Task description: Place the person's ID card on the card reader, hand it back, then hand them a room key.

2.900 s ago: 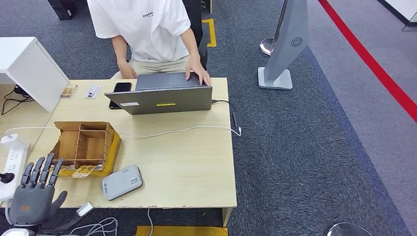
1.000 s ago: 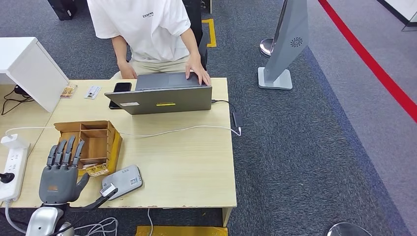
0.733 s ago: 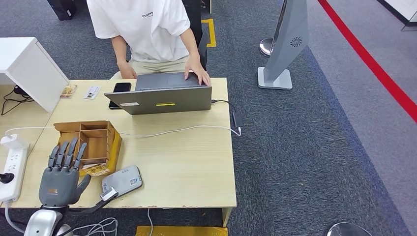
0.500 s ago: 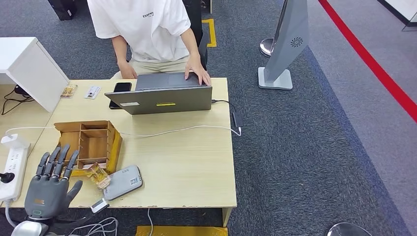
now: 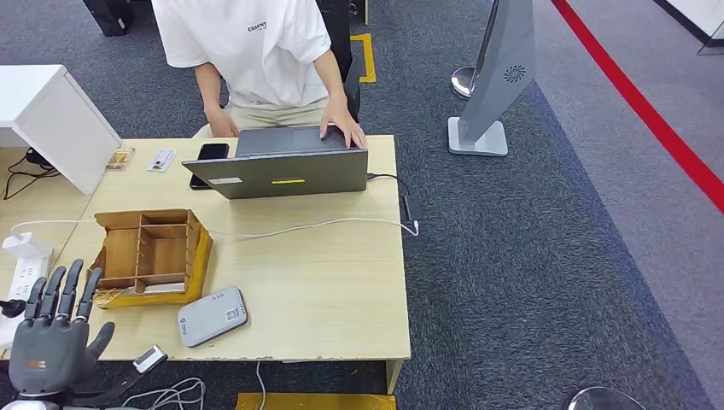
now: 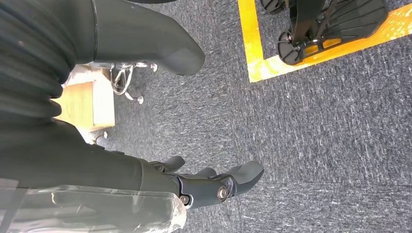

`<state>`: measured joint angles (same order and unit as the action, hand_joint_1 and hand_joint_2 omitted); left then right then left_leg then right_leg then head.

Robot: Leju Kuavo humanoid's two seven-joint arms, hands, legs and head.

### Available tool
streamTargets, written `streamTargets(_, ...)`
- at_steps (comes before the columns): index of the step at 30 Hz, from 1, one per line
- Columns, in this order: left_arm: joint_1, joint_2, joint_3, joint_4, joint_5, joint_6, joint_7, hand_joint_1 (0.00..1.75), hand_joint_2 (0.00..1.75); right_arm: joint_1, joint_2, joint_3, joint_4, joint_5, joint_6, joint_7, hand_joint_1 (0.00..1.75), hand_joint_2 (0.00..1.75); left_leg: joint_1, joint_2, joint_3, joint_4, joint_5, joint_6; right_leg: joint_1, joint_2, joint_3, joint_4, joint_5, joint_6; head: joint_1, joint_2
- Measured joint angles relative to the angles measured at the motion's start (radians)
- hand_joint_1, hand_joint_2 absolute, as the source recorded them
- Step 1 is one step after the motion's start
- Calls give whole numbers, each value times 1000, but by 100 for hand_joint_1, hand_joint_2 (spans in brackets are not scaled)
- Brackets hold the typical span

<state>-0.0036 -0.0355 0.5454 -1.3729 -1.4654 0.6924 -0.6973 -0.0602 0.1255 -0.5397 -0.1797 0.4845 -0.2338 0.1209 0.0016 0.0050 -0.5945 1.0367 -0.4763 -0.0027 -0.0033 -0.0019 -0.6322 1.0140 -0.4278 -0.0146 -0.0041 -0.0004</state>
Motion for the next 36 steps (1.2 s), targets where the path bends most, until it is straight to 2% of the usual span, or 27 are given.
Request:
streamTargets(12, -7, -5, 28, 0, -9, 0, 21, 0, 175, 0, 0, -6, 0, 7, -2, 0, 0, 175, 0, 0, 0, 0, 0, 0, 0, 0, 0, 0, 0, 0, 0, 0)
streamTargets(26, -27, 39, 108, 49, -29, 0, 76, 0, 175, -1, 0, -20, 0, 20, -1, 2, 0, 175, 0, 0, 0, 0, 1, 0, 0, 0, 0, 0, 1, -1, 0, 0)
streamTargets(36, -49, 65, 118, 113, -50, 0, 125, 0, 175, -1, 3, -29, 0, 31, -1, 5, 0, 175, 0, 0, 0, 0, 1, 0, 0, 0, 0, 0, 2, -1, 0, 0)
